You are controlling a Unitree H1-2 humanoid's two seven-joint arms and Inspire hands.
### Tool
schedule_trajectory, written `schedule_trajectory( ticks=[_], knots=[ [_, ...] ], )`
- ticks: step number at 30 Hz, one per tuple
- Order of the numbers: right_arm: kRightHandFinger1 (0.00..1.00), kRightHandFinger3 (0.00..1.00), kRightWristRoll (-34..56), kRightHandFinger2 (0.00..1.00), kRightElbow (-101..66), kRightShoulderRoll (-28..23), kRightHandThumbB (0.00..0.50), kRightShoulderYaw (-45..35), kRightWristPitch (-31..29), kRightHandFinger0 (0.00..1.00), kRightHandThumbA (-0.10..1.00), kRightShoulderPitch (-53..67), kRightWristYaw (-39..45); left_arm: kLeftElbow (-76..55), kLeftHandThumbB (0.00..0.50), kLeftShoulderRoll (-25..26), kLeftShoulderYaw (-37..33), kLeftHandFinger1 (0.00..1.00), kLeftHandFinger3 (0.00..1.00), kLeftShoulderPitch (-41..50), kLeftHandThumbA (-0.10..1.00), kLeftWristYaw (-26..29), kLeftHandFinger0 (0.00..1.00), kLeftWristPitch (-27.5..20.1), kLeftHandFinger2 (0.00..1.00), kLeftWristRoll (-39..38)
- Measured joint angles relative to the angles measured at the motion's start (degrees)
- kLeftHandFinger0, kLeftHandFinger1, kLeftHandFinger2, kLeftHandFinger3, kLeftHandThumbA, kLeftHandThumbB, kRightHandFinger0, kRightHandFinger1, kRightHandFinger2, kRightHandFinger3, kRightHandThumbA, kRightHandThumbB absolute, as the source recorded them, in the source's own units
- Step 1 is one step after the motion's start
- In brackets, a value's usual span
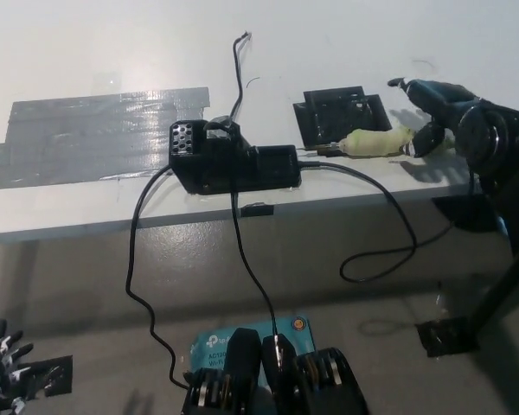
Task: The robot uses its right hand to grab and lift the soldering gun kept on the middle of the table and puts it in its base
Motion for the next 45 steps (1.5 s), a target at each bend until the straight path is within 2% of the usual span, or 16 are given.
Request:
schedule_trajectory(
  ticks=[2,5,8,13,15,17,18,23,26,31,37,38,40,41,44,45],
  knots=[
    [1.00,1.00,0.0,1.00,0.5,0.7,0.240,0.1,0.0,1.00,0.68,0.4,0.0,-0.1,0.069,0.0,-0.2,0.81,1.00,0.0,1.00,0.0,1.00,0.0,0.97,0.1],
    [1.00,1.00,0.0,1.00,1.7,1.8,0.248,0.2,0.0,1.00,0.65,0.6,0.0,-0.1,0.074,0.0,-0.2,0.81,1.00,0.0,1.00,0.0,1.00,0.0,0.97,0.2],
    [1.00,1.00,0.0,1.00,3.2,3.1,0.253,0.2,-0.1,1.00,0.65,0.7,0.0,-0.2,0.114,0.0,-0.2,0.74,1.00,0.0,1.00,0.0,1.00,0.0,0.97,0.2],
    [1.00,1.00,0.0,1.00,5.7,4.1,0.240,-0.2,-0.1,1.00,0.64,0.9,-0.1,-0.2,0.162,0.0,-0.5,0.76,1.00,0.1,1.00,0.0,1.00,-0.2,0.97,0.4],
    [1.00,1.00,0.0,1.00,6.0,4.0,0.193,-0.4,-0.1,1.00,0.63,0.9,-0.2,-0.3,0.181,0.0,-0.7,0.79,1.00,0.3,1.00,-0.1,1.00,-0.2,1.00,0.4],
    [1.00,1.00,0.0,1.00,6.9,3.8,0.191,-0.4,-0.4,1.00,0.65,0.9,-0.3,-0.5,0.176,0.0,-1.0,0.80,1.00,0.4,1.00,-0.1,1.00,-0.2,1.00,0.5],
    [1.00,1.00,0.0,1.00,7.4,3.5,0.196,-0.4,-0.5,1.00,0.64,0.9,-0.3,-0.7,0.207,0.0,-1.1,0.82,1.00,0.4,1.00,-0.1,1.00,-0.2,1.00,0.5],
    [1.00,1.00,0.1,1.00,9.9,2.5,0.194,-0.9,-1.9,1.00,0.60,0.9,-1.3,-1.4,0.175,0.0,-1.4,0.83,1.00,0.3,1.00,-0.1,1.00,0.0,1.00,0.4],
    [1.00,1.00,0.1,1.00,10.1,2.4,0.206,-1.1,-2.4,1.00,0.59,0.9,-1.6,-1.7,0.205,-0.1,-1.5,0.80,1.00,0.3,1.00,-0.1,1.00,0.0,1.00,0.4],
    [1.00,1.00,0.5,1.00,10.7,2.8,0.185,-2.8,-2.7,1.00,0.44,0.9,-1.9,-1.7,0.240,-0.1,-2.0,0.79,1.00,0.2,1.00,-0.1,1.00,0.0,1.00,0.4],
    [1.00,1.00,1.6,1.00,10.7,4.0,0.196,-3.6,-3.2,1.00,0.39,1.8,-2.1,-1.7,0.256,-0.1,-2.3,0.78,1.00,0.6,1.00,-0.1,1.00,-0.1,1.00,0.4],
    [1.00,1.00,1.6,1.00,10.8,4.2,0.187,-3.6,-3.3,1.00,0.37,1.9,-2.4,-1.7,0.242,-0.1,-2.3,0.83,1.00,0.6,1.00,-0.1,1.00,-0.1,1.00,0.4],
    [1.00,1.00,1.6,1.00,10.8,4.3,0.172,-3.6,-3.9,1.00,0.37,2.2,-2.8,-1.8,0.256,-0.1,-2.4,0.82,1.00,0.6,1.00,-0.2,1.00,-0.1,1.00,0.4],
    [0.91,1.00,1.6,1.00,10.8,4.3,0.170,-3.6,-4.1,0.92,0.35,2.3,-2.9,-1.8,0.262,-0.1,-2.5,0.81,1.00,0.6,1.00,-0.2,1.00,-0.1,1.00,0.4],
    [0.49,1.00,1.4,0.64,10.5,4.2,0.165,-3.3,-4.5,0.52,0.29,2.8,-3.3,-1.9,0.282,-0.1,-2.8,0.81,1.00,0.6,1.00,-0.3,1.00,-0.1,1.00,0.4],
    [0.42,1.00,1.3,0.60,10.4,4.1,0.163,-3.2,-4.6,0.43,0.27,2.8,-3.7,-2.0,0.289,-0.1,-2.9,0.82,1.00,0.6,1.00,-0.3,1.00,-0.1,1.00,0.4]
  ],
)
